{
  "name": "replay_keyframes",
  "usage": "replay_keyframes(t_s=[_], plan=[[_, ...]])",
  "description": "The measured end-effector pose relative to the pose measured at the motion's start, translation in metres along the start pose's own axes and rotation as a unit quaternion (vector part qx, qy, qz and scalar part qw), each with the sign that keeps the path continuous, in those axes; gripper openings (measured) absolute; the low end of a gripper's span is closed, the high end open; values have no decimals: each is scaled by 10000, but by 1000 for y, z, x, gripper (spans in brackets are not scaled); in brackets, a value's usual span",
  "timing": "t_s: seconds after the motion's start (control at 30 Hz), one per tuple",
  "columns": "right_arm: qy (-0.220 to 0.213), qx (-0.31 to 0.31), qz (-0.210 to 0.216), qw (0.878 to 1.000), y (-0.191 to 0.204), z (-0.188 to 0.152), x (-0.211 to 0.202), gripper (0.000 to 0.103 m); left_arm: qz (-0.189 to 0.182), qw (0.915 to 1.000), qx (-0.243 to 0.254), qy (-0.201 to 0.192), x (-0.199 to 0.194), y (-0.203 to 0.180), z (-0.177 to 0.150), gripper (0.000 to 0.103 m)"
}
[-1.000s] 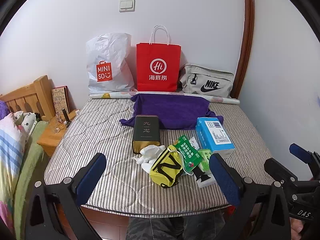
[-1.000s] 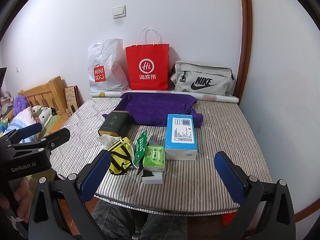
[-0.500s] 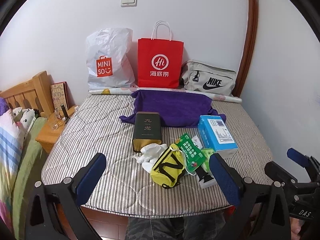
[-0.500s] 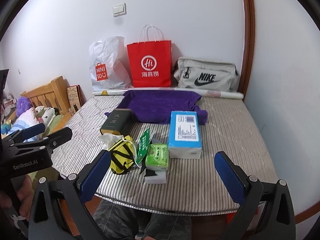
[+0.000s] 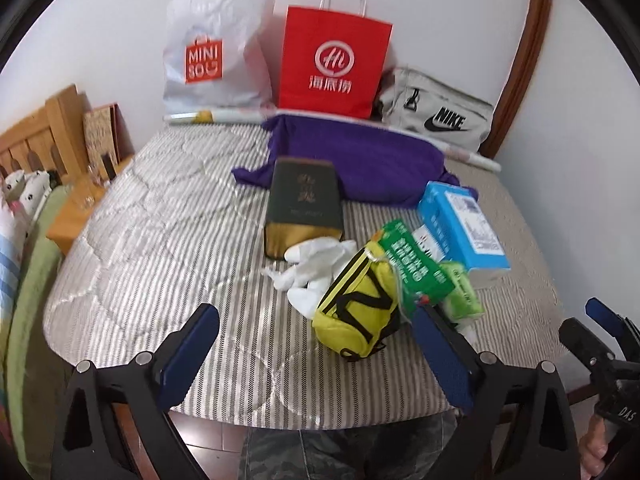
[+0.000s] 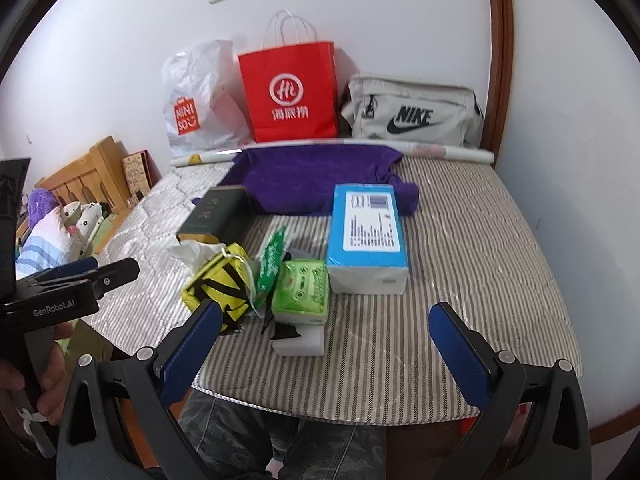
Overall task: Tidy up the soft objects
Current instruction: 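Grasp the yellow-black pouch with the left tool while the right tool grasps the green tissue pack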
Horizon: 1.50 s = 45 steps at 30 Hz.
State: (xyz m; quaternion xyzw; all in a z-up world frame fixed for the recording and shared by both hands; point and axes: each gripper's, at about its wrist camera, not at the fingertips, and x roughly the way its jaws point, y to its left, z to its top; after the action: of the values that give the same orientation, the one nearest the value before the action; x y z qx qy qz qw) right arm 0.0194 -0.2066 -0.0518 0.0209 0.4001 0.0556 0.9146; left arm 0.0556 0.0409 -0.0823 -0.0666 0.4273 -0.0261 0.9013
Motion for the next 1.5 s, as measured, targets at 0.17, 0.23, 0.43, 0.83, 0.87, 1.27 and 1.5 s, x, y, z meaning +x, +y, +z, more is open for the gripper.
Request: replay_keyframes(t_s=[0.17, 0.23, 0.43, 0.83, 0.87, 1.27, 1.5], plan=[[222, 93, -37, 9997, -9, -5, 22, 102, 59, 9998, -65, 179, 27, 8, -5, 97], [343, 123, -52, 9993, -12, -7, 34, 102, 79, 9996, -54, 248, 38, 10, -7, 97], [703, 288, -30, 9971, -22, -15, 68, 102, 157, 9986, 270, 429, 64, 4, -13, 97], [997, 466, -4, 9939, -37, -20, 99, 102, -472, 9939, 999, -27, 62, -22, -14, 96], [1013, 460, -12, 9938, -38, -21, 101, 102, -446, 9925, 1139, -39, 62, -27, -14, 97], [1280, 572, -73, 9901, -55, -30, 121, 102, -10, 9804, 1939, 357, 105, -57, -20, 98], [1309, 518, -33, 9900, -51, -29, 124, 102, 328, 9682, 2451, 378, 117, -71, -31, 97]])
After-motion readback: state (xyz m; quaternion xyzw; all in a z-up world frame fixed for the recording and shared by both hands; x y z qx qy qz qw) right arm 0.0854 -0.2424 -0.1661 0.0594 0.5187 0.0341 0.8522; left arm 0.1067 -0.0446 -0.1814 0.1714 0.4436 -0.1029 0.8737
